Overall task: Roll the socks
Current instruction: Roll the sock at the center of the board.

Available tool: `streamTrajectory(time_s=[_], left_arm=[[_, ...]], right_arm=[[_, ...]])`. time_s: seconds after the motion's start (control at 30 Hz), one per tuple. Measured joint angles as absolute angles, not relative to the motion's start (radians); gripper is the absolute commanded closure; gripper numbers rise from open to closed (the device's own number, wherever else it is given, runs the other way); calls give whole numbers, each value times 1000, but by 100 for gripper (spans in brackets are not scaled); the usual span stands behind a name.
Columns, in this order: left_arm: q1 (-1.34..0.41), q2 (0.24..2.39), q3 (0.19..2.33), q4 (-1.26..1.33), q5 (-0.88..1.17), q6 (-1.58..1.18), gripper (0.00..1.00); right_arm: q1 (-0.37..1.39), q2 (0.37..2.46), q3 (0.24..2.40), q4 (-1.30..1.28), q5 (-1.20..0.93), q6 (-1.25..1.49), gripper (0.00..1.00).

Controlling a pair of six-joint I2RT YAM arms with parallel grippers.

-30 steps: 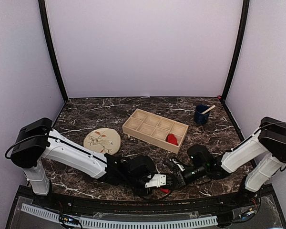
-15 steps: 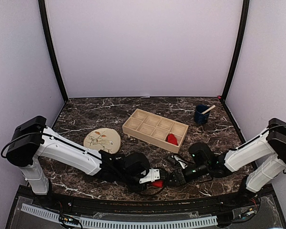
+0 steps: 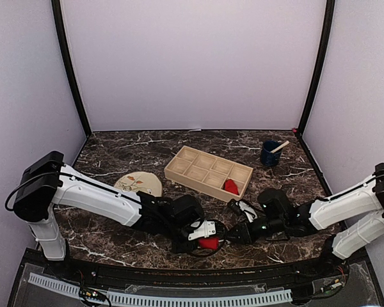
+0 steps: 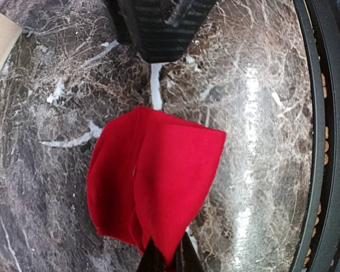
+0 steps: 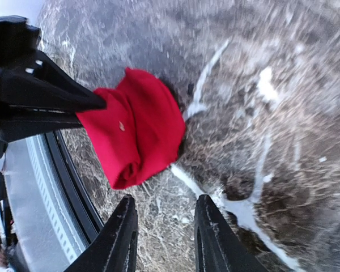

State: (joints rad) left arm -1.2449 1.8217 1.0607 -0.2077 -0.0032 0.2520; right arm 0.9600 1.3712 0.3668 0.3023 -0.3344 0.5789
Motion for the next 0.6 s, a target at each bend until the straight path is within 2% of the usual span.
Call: streamTrajectory(time_s=[0.27,0.6], left_arm=[[-1176,1863,1130,-284,171,242,100],[-1138,1925,1203,-335,340,240,100]], right_arm=[[1050,1275,363,240,-120,485,73],[1241,1195,320,239,167,419,70]])
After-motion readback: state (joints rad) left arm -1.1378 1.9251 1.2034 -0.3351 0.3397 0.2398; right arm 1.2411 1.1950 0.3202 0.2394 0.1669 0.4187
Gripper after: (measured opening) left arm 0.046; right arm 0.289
